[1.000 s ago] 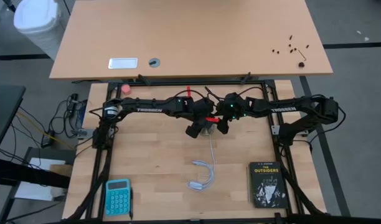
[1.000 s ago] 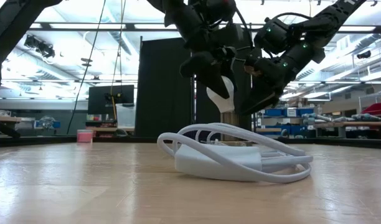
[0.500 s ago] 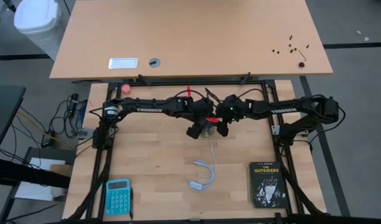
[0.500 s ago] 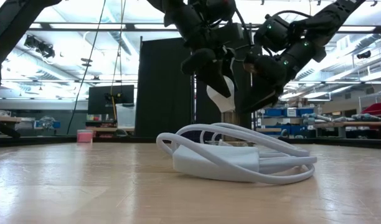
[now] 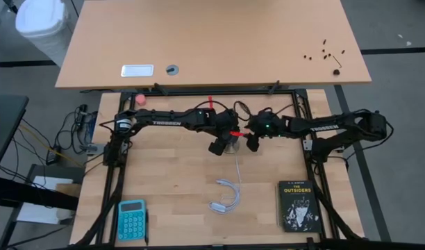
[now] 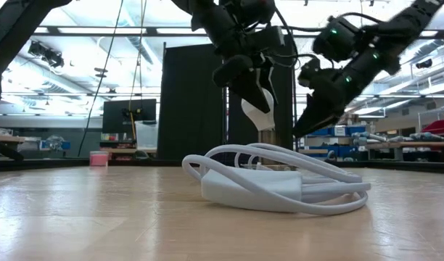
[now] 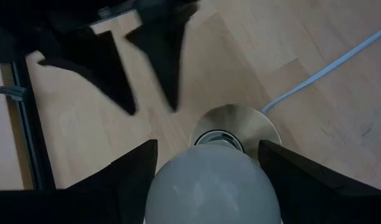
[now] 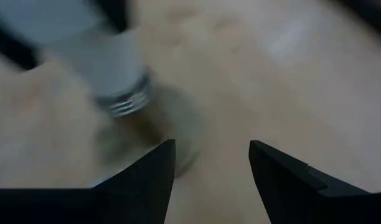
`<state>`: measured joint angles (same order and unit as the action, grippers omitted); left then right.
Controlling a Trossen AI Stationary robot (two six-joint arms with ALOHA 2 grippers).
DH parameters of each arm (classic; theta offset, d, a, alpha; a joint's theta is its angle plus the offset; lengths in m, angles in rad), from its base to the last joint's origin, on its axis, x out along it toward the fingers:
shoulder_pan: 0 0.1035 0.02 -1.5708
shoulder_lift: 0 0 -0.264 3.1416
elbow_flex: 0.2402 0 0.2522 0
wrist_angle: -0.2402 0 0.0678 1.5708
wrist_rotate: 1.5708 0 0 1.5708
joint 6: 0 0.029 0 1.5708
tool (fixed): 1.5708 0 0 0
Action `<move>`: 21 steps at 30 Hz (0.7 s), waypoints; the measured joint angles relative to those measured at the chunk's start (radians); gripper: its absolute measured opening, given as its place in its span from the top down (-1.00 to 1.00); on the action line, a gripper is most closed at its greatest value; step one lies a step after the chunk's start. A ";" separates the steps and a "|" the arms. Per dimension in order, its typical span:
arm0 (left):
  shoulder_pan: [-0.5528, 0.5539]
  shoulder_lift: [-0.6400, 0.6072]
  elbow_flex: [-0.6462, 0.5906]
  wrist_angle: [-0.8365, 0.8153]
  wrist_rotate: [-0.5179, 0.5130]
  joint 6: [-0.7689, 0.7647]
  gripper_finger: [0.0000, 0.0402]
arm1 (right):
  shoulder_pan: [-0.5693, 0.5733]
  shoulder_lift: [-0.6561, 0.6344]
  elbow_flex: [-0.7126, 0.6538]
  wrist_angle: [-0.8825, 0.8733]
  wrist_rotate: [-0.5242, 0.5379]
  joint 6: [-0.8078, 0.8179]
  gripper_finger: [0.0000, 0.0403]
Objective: Screw lightbulb
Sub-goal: Insert the white lightbulb into the silver lamp
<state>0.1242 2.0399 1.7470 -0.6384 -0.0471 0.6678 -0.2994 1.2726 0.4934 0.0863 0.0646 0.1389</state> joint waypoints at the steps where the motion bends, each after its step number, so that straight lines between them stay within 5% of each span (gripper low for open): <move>1: 0.000 0.000 0.000 0.000 0.000 0.000 -0.37 | -0.005 -0.005 -0.032 0.064 0.035 0.013 -0.07; 6: 0.000 0.000 -0.001 0.006 -0.004 -0.003 -0.37 | -0.022 0.033 -0.145 0.375 0.111 0.108 -0.07; 21: -0.003 0.000 -0.002 0.000 -0.006 -0.002 -0.37 | 0.053 0.314 -0.118 0.648 0.109 0.255 -0.07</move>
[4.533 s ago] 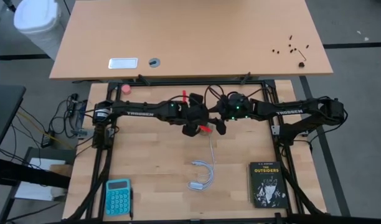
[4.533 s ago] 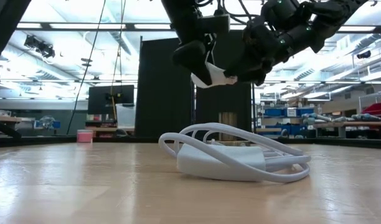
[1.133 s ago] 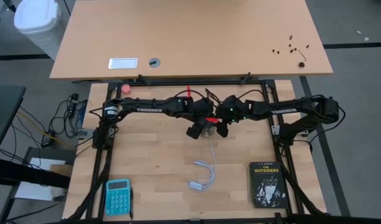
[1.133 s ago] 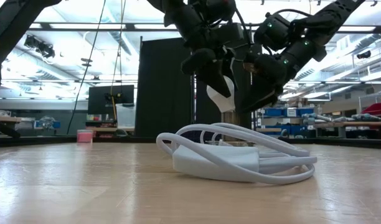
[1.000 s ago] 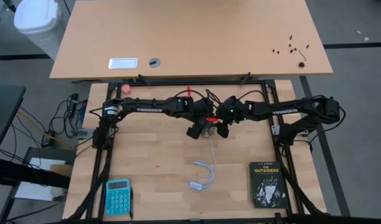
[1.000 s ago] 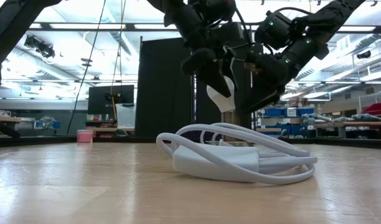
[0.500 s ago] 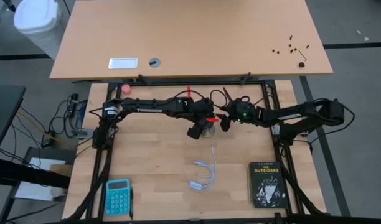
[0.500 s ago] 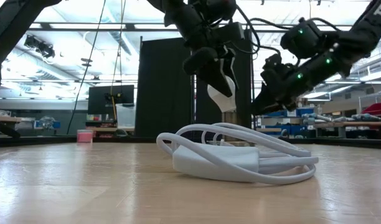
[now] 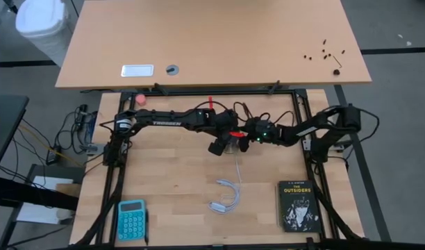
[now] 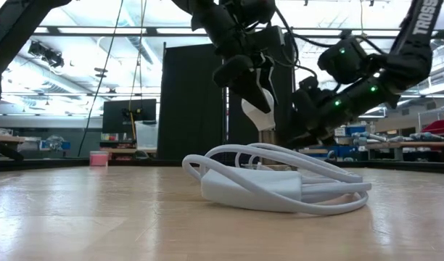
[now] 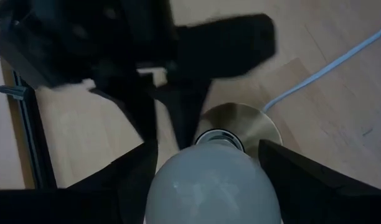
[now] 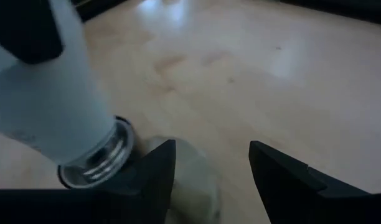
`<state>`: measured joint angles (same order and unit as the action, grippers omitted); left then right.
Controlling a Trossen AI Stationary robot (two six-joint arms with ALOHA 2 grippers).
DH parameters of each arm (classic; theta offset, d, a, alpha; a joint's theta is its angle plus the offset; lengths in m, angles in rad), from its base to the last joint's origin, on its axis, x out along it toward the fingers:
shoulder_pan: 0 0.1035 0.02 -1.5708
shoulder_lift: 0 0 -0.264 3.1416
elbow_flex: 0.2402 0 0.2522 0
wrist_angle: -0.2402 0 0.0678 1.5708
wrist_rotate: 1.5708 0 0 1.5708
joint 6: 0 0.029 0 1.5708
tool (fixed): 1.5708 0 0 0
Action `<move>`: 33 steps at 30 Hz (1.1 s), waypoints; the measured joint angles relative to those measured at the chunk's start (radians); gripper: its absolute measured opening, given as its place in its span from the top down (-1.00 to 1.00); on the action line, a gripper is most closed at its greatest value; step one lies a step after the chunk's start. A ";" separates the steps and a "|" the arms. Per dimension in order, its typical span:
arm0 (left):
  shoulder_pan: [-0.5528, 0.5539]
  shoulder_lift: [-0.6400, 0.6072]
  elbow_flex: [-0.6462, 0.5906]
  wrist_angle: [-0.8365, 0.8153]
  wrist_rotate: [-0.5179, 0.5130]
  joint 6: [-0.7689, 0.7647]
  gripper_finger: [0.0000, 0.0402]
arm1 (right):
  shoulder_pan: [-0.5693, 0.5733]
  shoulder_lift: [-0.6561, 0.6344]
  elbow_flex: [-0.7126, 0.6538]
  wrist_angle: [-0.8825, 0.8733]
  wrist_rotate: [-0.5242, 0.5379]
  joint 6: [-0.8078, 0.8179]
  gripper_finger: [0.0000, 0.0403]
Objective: Screw lightbulb
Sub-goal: Insert the white lightbulb into the silver lamp
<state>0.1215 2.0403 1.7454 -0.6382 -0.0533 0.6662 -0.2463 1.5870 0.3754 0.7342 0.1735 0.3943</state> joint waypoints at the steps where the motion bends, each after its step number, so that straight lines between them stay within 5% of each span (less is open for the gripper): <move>1: 0.000 0.000 0.000 0.000 0.000 0.000 -0.37 | 0.009 0.021 0.012 0.011 -0.001 0.000 -0.07; 10: -0.008 -0.003 0.002 -0.035 0.014 -0.003 -0.37 | 0.046 0.115 0.092 0.051 0.007 -0.004 -0.07; 24: -0.013 -0.001 0.002 -0.026 0.003 0.002 -0.37 | 0.055 -0.035 -0.054 0.024 -0.059 -0.031 -0.06; 33: -0.014 0.003 -0.001 -0.024 0.010 -0.006 -0.37 | 0.077 0.061 0.063 0.077 -0.103 -0.088 -0.06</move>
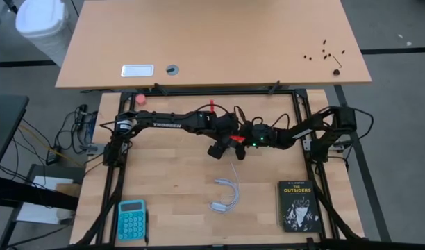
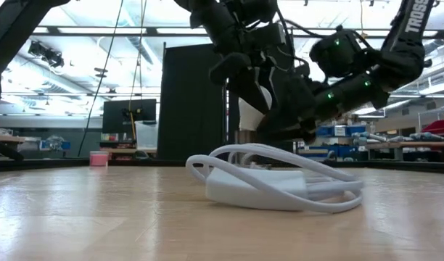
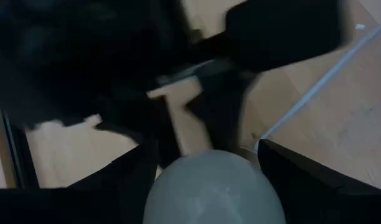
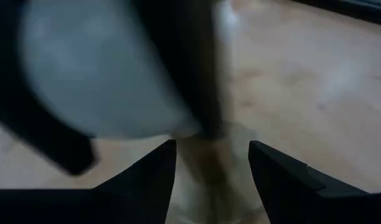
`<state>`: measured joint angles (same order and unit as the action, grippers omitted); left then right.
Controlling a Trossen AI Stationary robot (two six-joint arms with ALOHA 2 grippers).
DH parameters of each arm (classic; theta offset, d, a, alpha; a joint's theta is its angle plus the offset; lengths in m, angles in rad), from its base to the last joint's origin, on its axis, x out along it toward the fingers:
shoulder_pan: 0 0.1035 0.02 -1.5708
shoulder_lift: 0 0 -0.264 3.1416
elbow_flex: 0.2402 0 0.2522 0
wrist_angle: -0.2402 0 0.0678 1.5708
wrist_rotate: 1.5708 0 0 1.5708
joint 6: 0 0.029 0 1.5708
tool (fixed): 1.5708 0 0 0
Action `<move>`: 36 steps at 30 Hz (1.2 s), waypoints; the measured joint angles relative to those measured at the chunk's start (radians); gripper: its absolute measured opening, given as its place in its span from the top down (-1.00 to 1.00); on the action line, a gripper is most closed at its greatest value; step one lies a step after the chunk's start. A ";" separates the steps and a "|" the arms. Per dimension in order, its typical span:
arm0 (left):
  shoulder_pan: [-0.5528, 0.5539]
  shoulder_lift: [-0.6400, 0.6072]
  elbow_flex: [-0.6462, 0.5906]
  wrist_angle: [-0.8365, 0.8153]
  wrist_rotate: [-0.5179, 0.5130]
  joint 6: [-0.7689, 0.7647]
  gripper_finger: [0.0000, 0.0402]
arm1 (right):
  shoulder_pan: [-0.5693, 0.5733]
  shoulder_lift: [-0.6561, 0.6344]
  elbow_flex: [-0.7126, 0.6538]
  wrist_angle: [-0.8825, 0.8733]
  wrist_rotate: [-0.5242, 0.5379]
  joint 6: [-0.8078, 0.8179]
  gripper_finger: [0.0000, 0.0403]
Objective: Screw lightbulb
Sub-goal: Insert the white lightbulb into the silver lamp
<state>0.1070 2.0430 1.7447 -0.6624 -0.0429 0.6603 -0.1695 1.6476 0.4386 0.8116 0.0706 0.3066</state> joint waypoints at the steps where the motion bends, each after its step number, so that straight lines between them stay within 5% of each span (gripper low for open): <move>1: 0.001 0.000 0.000 -0.006 -0.001 -0.006 -0.37 | -0.001 0.001 -0.005 -0.010 -0.001 0.003 -0.06; 17: 0.008 0.000 0.017 -0.090 -0.146 -0.086 -0.37 | -0.038 -0.154 -0.073 -0.042 -0.070 -0.018 -0.06; 36: 0.047 -0.035 0.016 -0.115 -0.110 -0.257 -0.37 | -0.049 -0.173 -0.061 -0.113 -0.091 -0.041 -0.06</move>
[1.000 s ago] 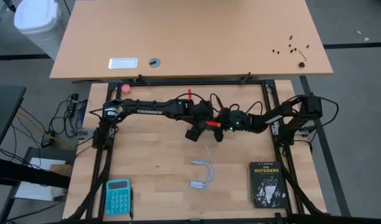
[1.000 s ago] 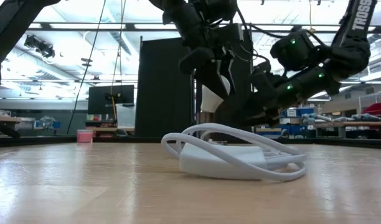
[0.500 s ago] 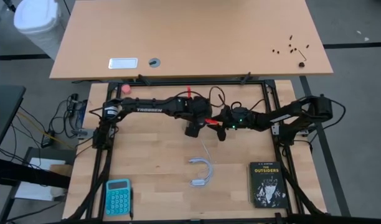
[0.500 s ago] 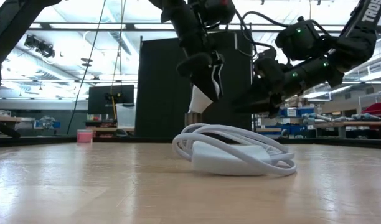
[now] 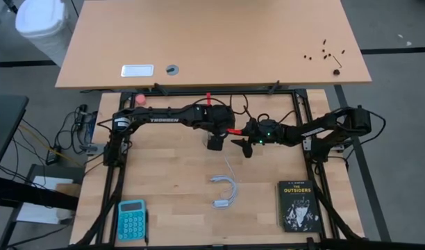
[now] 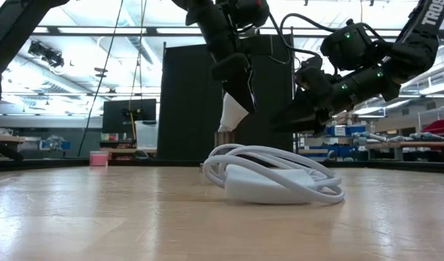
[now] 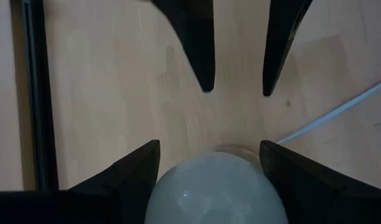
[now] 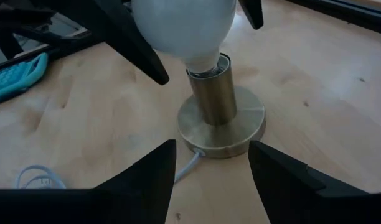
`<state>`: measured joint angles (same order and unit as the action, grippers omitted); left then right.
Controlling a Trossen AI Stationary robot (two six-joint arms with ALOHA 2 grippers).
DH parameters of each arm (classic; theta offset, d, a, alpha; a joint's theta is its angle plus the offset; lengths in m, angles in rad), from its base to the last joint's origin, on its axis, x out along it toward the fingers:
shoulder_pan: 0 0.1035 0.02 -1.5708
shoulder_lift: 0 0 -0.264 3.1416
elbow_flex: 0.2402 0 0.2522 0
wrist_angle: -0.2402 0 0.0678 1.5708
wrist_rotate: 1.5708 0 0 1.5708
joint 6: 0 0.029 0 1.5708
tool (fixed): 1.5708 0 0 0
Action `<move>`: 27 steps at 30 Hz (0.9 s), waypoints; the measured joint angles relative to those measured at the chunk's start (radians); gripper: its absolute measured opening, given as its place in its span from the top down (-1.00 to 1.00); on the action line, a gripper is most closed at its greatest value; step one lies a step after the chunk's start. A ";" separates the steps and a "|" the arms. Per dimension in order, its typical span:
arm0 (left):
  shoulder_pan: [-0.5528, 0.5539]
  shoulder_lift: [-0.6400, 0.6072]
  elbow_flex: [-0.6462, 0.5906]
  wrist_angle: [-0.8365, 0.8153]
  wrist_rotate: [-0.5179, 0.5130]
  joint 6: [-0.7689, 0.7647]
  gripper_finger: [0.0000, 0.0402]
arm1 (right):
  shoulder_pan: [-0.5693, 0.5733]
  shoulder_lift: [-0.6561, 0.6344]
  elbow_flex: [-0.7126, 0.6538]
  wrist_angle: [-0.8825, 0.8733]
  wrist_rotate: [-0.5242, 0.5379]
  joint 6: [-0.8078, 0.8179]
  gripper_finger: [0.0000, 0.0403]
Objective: Screw lightbulb
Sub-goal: Insert the white lightbulb into the silver lamp
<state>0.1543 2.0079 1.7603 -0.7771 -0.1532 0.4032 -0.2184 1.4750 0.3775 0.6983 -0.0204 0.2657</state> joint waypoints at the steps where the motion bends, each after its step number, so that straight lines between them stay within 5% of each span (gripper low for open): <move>1: 0.000 0.000 0.000 -0.008 0.000 -0.009 -0.37 | 0.000 0.000 0.000 0.000 -0.001 -0.001 -0.06; 17: 0.001 0.000 0.024 -0.025 -0.030 -0.073 -0.36 | -0.023 0.001 0.078 -0.037 -0.004 -0.059 -0.06; 27: 0.000 -0.001 0.255 -0.130 -0.077 -0.093 -0.36 | -0.041 -0.163 0.079 -0.215 -0.029 -0.088 -0.06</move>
<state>0.1547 2.0073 2.0148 -0.9075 -0.2306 0.3105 -0.2592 1.3117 0.4561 0.4832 -0.0490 0.1775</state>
